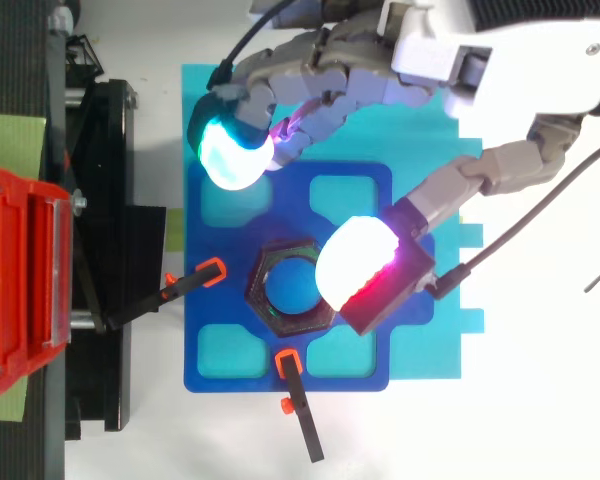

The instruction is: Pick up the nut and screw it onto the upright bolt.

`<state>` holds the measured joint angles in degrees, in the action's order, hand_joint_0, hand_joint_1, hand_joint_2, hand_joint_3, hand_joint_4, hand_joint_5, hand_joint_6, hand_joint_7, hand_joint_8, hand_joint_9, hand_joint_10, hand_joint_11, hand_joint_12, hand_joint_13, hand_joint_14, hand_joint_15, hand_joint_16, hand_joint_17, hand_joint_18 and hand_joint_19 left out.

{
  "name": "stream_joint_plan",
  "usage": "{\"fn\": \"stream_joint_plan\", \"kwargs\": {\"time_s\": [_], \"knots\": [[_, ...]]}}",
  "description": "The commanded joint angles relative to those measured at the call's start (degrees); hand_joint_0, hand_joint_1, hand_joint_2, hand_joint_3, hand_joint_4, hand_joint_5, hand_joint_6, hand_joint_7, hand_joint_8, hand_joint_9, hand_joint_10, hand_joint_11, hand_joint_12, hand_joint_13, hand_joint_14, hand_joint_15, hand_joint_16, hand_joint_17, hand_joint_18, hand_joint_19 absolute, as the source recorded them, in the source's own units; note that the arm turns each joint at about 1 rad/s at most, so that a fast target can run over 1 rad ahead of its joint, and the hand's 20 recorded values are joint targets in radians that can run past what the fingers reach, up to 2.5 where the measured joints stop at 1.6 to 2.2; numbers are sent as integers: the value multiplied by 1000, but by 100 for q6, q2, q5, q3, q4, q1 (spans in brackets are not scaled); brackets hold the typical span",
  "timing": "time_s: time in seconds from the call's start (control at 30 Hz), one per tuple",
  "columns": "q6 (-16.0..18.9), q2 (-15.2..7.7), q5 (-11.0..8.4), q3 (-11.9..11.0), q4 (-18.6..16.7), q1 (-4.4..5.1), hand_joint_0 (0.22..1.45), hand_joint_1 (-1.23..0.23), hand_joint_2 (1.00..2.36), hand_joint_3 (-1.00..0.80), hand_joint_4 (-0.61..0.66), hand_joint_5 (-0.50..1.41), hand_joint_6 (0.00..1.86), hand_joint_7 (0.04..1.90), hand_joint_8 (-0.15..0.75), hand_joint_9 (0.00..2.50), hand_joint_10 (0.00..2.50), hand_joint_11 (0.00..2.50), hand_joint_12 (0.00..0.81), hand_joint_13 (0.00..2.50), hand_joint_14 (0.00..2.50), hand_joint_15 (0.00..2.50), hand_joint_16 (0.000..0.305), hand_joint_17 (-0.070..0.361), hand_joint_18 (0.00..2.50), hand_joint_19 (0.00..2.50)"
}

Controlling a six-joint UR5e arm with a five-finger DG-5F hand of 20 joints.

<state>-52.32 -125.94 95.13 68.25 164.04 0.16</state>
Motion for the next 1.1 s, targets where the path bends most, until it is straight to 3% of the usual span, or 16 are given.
{"fn": "stream_joint_plan", "kwargs": {"time_s": [0.0, 0.27, 0.8, 1.07], "knots": [[20, 0, -21, 57, -21, 98, 430, -421, 1000, -500, 199, -119, 503, 749, 282, 853, 0, 0, 379, 466, 0, 0, 51, 114, 182, 52], [108, 0, -47, 180, -136, 212, 427, -418, 1000, -500, 204, -110, 503, 744, 279, 834, 0, 0, 378, 400, 0, 0, 50, 112, 103, 22], [108, 0, -47, 180, -21, 282, 419, -429, 1000, -500, 187, -129, 502, 743, 280, 742, 0, 0, 389, 326, 0, 0, 52, 117, 0, 10], [108, 0, -47, 180, 5, 300, 427, -436, 1000, -500, 242, -80, 504, 894, 295, 815, 0, 0, 384, 376, 0, 0, 51, 114, 56, 17]]}}
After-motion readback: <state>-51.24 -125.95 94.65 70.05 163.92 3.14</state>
